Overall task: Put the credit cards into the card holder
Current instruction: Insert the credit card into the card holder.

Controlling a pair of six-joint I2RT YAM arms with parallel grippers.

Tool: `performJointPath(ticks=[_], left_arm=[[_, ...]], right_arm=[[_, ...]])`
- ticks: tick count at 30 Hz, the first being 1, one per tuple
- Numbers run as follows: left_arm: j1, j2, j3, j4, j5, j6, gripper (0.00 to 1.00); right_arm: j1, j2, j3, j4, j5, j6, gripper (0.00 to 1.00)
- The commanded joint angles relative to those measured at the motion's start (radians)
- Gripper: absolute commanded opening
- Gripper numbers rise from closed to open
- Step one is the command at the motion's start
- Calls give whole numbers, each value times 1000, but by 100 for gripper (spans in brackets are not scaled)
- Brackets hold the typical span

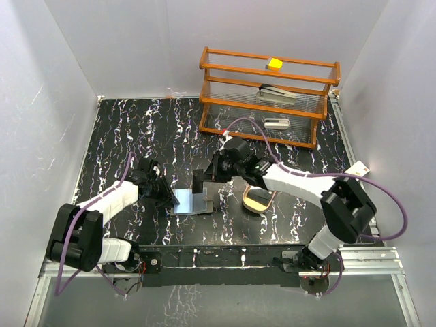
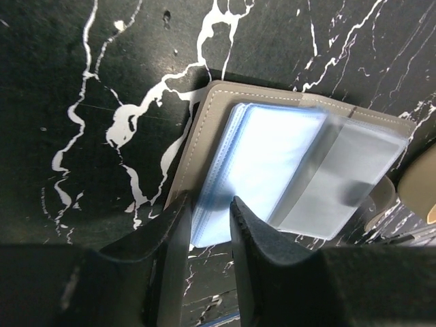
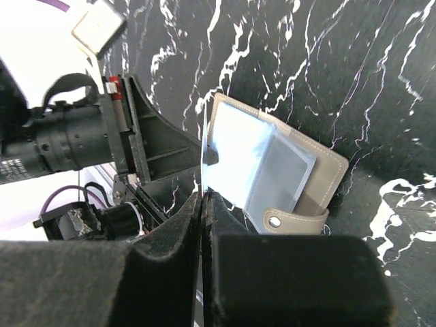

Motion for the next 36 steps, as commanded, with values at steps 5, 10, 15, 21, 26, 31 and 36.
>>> performJointPath(ticks=[5, 10, 15, 21, 26, 31, 36], left_arm=[[2, -7, -55, 75, 118, -43, 27], [3, 5, -59, 71, 111, -31, 27], [2, 12, -63, 74, 115, -29, 26], [3, 18, -59, 71, 109, -20, 23], [3, 35, -52, 68, 113, -14, 23], [3, 35, -53, 71, 112, -18, 23], [3, 42, -53, 77, 110, -21, 23]], right_arm=[[28, 124, -1, 82, -26, 38, 0], [28, 154, -21, 80, -26, 13, 0], [28, 183, -24, 82, -55, -8, 0], [25, 226, -33, 99, -83, -7, 0], [17, 256, -37, 98, -90, -18, 0], [13, 278, -49, 113, -101, -17, 0], [1, 293, -47, 105, -108, -32, 1]])
